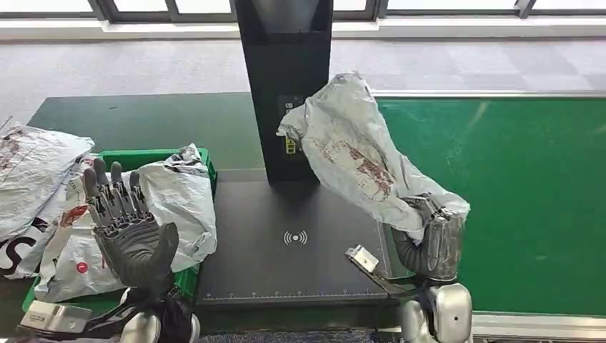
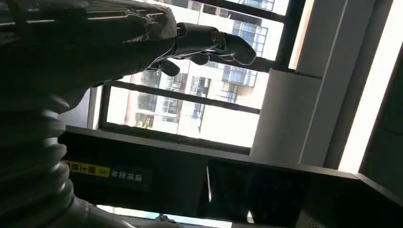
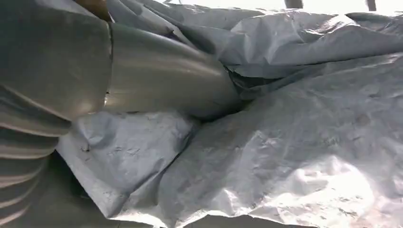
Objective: Moved the parcel from conveyor to table for the left to box.
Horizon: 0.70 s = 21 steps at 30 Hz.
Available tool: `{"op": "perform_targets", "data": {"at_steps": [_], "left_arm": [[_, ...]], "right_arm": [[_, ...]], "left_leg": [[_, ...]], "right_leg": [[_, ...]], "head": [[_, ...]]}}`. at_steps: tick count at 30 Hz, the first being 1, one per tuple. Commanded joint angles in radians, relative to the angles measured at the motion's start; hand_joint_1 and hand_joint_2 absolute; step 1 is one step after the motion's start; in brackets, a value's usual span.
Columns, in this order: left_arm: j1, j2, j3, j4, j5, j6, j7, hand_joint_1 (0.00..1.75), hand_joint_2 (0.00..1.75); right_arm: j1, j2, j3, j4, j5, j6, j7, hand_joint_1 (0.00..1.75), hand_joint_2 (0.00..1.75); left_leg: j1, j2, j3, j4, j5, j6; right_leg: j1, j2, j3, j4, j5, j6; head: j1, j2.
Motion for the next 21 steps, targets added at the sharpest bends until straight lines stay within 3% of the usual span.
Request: {"op": "perform_targets", "data": {"at_steps": [1,6,10,18,19,20,21], "left_arm": [[-0.073,0.056,-0.042,0.103,0.015,-0.001,-0.040,0.00,1.75],[-0.077,0.060,-0.050,0.107,0.017,0.005,-0.040,0.00,1.75],[-0.078,0.067,-0.057,0.109,0.018,0.006,-0.040,0.00,1.75],[-0.084,0.070,-0.059,0.118,0.017,0.000,-0.040,0.00,1.75],[-0.085,0.070,-0.059,0.119,0.016,0.001,-0.040,0.00,1.75],[-0.085,0.069,-0.060,0.120,0.014,0.002,-0.040,0.00,1.75],[-0.085,0.069,-0.060,0.120,0.014,0.002,-0.040,0.00,1.75]], "right_arm": [[-0.057,-0.053,0.223,0.338,0.069,0.023,0.104,1.75,1.75],[-0.078,-0.071,0.266,0.421,0.111,0.056,0.180,1.75,1.75],[-0.093,-0.092,0.309,0.482,0.154,0.205,0.254,1.75,1.75],[-0.105,-0.100,0.304,0.511,0.169,0.225,0.313,1.75,1.75],[-0.106,-0.101,0.303,0.511,0.183,0.237,0.336,1.40,1.75],[-0.103,-0.103,0.302,0.506,0.196,0.226,0.351,0.00,1.75],[-0.103,-0.103,0.302,0.506,0.196,0.226,0.351,0.00,1.75]], "left_leg": [[0.001,0.002,0.004,-0.004,0.001,0.000],[0.001,0.000,0.004,-0.005,0.002,0.000],[0.002,0.001,0.003,-0.004,0.001,0.001],[0.001,-0.001,0.002,-0.003,0.001,0.000],[0.001,-0.001,0.001,-0.002,0.000,0.000],[0.001,-0.002,0.001,-0.003,0.001,0.000],[0.001,-0.002,0.001,-0.002,0.001,0.000]], "right_leg": [[0.001,0.002,0.004,-0.004,0.001,0.000],[0.001,-0.001,0.004,-0.004,0.001,0.000],[0.001,0.000,0.004,-0.005,0.001,0.000],[0.000,-0.001,0.002,-0.003,0.001,0.000],[0.000,-0.002,0.001,-0.002,0.000,0.000],[0.000,-0.002,0.002,-0.003,0.001,0.000],[0.000,-0.002,0.002,-0.002,0.000,0.000]], "head": [[0.000,0.000],[0.000,0.000],[0.000,0.000],[0.000,0.000],[0.000,0.000],[0.000,0.000],[0.000,0.000]]}}
